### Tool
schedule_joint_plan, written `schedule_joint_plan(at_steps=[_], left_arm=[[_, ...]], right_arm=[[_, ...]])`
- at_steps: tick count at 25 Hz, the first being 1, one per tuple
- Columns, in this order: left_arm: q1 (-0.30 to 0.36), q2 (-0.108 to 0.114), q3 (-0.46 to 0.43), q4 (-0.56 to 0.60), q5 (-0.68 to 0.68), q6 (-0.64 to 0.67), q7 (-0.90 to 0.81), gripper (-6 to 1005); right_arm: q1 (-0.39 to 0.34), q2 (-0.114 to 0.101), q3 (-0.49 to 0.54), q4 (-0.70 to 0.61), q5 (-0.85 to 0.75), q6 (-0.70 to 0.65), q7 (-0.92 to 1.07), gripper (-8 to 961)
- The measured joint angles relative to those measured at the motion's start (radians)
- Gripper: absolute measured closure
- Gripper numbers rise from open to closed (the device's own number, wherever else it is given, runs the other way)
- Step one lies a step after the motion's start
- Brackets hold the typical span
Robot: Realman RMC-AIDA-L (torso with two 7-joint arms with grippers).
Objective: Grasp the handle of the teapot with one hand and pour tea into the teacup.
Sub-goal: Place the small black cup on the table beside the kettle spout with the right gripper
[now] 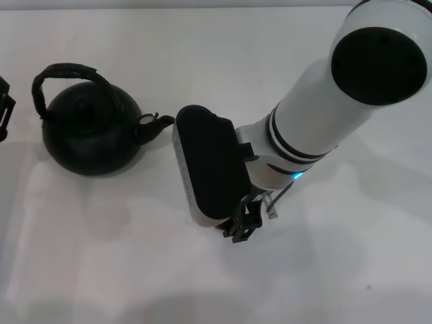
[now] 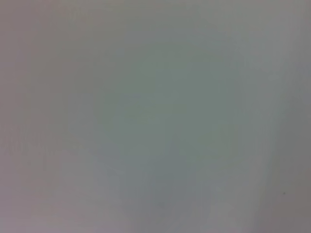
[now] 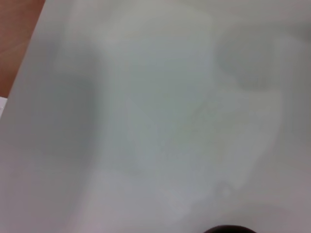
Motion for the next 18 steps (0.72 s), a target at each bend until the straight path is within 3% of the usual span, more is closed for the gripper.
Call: schedule_joint_plan(at_steps=[11,18], left_arm=[[-0.002,0.000,0.000,0.000,0.000,0.000,0.000,210],[-0.004,0.000,0.000,-0.004,0.000,0.000,0.000,210]], right_arm=[[-0.022,0.000,0.019,-0.014,0.000,-0.003,-0.027,111],[-0.106,-0.001,0.097,-0.047,0.017,-0.008,-0.100,111]])
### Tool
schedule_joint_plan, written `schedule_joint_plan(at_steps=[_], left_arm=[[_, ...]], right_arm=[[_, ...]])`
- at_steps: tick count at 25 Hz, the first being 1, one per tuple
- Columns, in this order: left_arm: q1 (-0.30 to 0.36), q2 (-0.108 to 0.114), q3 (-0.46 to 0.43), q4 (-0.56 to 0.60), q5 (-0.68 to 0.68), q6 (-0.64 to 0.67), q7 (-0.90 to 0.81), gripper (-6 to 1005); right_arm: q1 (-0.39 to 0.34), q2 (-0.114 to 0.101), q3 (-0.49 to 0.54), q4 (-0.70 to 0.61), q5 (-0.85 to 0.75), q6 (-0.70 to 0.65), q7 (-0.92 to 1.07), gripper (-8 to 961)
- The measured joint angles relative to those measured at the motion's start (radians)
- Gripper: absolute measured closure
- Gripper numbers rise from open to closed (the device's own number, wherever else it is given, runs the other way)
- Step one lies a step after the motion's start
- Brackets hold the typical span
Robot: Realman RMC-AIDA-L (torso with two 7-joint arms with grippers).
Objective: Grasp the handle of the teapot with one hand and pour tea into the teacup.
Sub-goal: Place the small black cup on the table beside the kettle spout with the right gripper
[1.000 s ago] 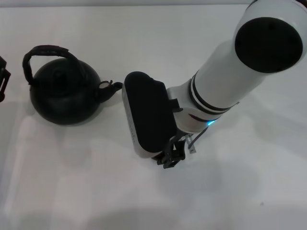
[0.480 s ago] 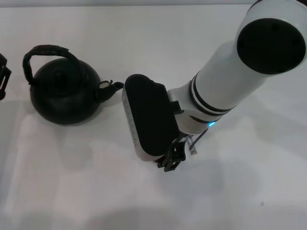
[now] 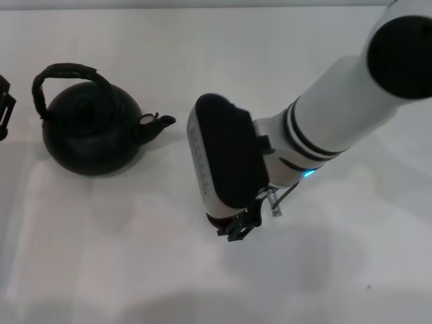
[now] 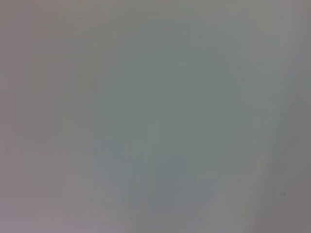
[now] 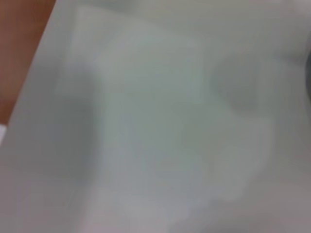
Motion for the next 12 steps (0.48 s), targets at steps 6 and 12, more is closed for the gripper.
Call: schedule_joint_plan(at_steps=[6,12], left_arm=[[0.000,0.000,0.000,-0.008,0.000,0.000,0.000,210],[-0.002,0.000,0.000,-0.010,0.000,0.000,0.000,211]], right_arm=[[-0.070,-0.002,0.088,-0.009,0.048,-0.006,-0.068,112],[-0.147,-0.007,0.221,0.004,0.210,-0.007,-0.191,112]])
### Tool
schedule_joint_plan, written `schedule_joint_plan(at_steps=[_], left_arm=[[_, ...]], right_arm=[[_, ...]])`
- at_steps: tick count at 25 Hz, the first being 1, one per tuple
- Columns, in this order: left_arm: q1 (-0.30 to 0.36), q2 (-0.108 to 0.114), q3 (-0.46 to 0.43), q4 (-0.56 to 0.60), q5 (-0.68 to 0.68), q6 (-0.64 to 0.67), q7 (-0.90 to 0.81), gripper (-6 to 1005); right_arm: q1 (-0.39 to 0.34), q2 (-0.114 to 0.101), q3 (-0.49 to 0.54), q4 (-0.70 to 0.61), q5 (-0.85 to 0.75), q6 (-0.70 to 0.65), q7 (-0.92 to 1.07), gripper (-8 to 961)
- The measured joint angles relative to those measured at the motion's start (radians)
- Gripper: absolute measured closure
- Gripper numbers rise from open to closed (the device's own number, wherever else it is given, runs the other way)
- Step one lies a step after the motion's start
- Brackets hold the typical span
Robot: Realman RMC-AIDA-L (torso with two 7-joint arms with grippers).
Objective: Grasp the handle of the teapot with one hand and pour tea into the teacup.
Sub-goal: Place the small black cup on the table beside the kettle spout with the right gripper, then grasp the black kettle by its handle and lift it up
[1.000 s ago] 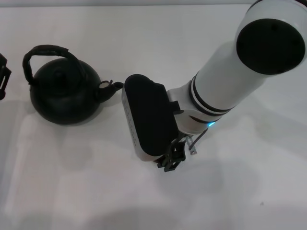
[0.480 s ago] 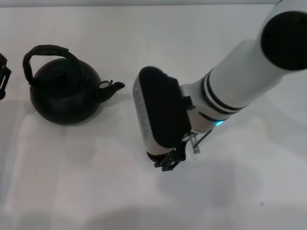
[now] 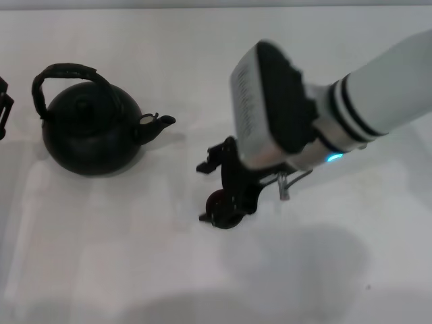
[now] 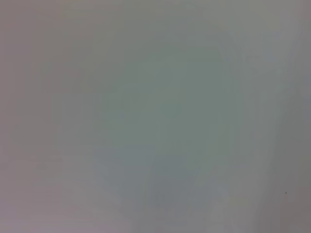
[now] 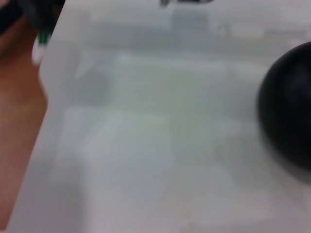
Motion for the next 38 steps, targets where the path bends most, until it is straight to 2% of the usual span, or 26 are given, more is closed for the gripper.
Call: schedule_joint_plan(at_steps=[7,11,12,13,14,15,19,22,27,31,35,38], left_arm=[[-0.002,0.000,0.000,-0.011,0.000,0.000,0.000,211],[0.001,0.000,0.000,-0.011,0.000,0.000,-0.003,211],[0.002,0.000,0.000,-0.011,0.000,0.000,-0.005,212],[0.005,0.000,0.000,-0.011,0.000,0.000,-0.007,212],[0.005,0.000,0.000,-0.011,0.000,0.000,-0.007,212],[0.007,0.000,0.000,-0.011,0.000,0.000,-0.007,212],[0.013,-0.001,0.000,-0.010,0.002,0.000,-0.007,212],[0.016,-0.002,0.002,-0.009,0.004,0.000,-0.007,212],[0.025,-0.003,0.007,-0.005,0.008,0.003,-0.008,212],[0.047,-0.003,0.009,-0.007,0.026,0.040,-0.007,212],[0.088,-0.003,0.011,-0.009,0.060,0.100,-0.002,213],[0.112,-0.002,0.011,-0.012,0.108,0.115,-0.001,213]], right_arm=[[-0.087,-0.002,0.189,0.063,0.203,-0.022,-0.160,111],[-0.121,-0.003,0.321,0.168,0.401,-0.027,-0.296,113],[-0.125,-0.003,0.359,0.222,0.478,-0.027,-0.336,113],[-0.130,-0.003,0.431,0.347,0.641,-0.030,-0.415,113],[-0.128,-0.004,0.463,0.414,0.711,-0.029,-0.445,114],[-0.128,-0.004,0.463,0.414,0.711,-0.029,-0.445,114],[-0.118,-0.003,0.582,0.681,0.992,-0.028,-0.593,116],[-0.137,0.000,0.651,0.809,1.203,-0.008,-0.827,118],[-0.166,0.006,0.666,0.960,1.531,0.043,-1.398,120],[-0.160,0.001,0.706,1.033,1.654,0.009,-1.588,122],[-0.158,-0.001,0.799,1.044,1.662,-0.057,-1.576,123],[-0.154,-0.002,0.831,1.044,1.663,-0.093,-1.567,124]])
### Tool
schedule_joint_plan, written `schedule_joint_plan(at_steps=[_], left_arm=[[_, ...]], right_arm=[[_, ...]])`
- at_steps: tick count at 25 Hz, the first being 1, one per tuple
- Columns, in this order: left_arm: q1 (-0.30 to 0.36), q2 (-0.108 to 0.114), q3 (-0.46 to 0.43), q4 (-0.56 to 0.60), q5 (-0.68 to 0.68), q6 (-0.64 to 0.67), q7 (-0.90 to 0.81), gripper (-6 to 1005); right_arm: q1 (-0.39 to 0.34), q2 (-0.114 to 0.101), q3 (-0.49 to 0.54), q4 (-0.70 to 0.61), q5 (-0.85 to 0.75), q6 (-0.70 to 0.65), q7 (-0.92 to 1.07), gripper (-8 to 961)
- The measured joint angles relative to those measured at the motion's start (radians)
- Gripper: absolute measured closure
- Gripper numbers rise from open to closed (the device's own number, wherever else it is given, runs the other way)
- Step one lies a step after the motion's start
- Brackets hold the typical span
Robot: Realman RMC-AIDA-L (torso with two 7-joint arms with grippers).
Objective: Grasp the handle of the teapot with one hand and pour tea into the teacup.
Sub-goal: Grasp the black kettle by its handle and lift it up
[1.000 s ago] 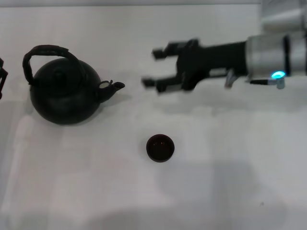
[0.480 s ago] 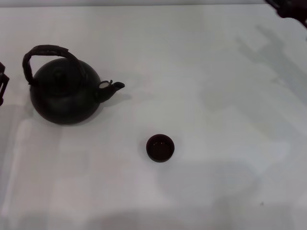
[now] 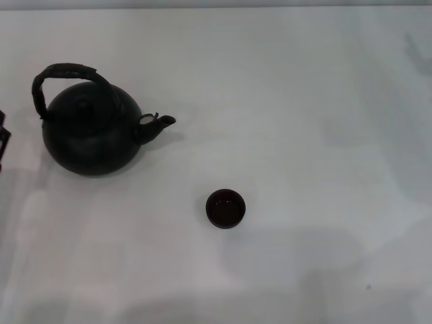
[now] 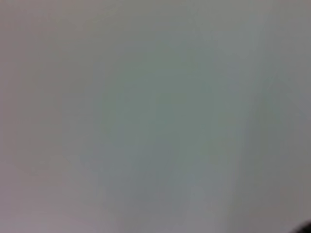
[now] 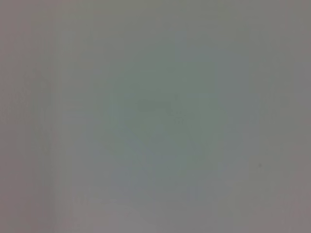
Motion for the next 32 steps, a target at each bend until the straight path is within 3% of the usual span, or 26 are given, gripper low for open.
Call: schedule_joint_plan(at_steps=[4,9,15,32], left_arm=[[-0.003,-0.002,0.000,-0.023,0.083,-0.007,0.007,213],[-0.054,-0.003,0.000,-0.027,0.154,-0.052,0.056,223],[-0.113,-0.002,-0.005,-0.028,0.155,-0.112,0.064,242],[-0.162,-0.001,-0.010,-0.052,0.114,-0.166,0.068,296]], right_arm=[[0.015,-0.001,0.010,0.001,0.000,-0.059,0.012,123],[0.034,-0.001,0.010,0.002,-0.003,-0.115,0.024,124],[0.038,0.001,0.010,0.002,-0.004,-0.123,0.035,124],[0.044,-0.002,0.019,0.002,0.004,-0.130,0.041,124]])
